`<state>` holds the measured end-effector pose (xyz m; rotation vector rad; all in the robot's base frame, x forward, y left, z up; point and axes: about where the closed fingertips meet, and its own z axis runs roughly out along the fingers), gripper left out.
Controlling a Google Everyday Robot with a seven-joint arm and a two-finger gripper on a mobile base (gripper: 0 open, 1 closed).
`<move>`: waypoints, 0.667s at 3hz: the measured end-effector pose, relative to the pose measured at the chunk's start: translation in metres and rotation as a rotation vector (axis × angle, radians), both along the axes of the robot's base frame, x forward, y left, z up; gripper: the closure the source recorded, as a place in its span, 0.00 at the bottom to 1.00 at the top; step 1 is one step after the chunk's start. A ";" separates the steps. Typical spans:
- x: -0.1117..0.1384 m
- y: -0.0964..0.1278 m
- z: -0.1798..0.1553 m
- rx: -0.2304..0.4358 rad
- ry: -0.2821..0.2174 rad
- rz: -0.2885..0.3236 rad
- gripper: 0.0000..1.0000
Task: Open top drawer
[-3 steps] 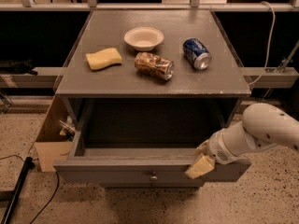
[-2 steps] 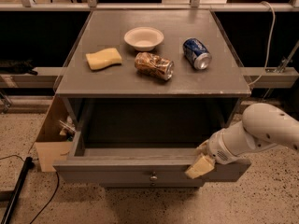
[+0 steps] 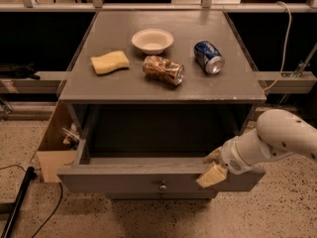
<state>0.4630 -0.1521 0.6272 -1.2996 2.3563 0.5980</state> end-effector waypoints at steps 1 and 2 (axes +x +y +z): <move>0.000 0.000 0.000 0.000 0.000 0.000 0.00; 0.000 0.000 0.000 0.000 0.000 0.000 0.00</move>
Offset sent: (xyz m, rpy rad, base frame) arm 0.0000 0.0000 0.0000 0.0000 0.0000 0.0000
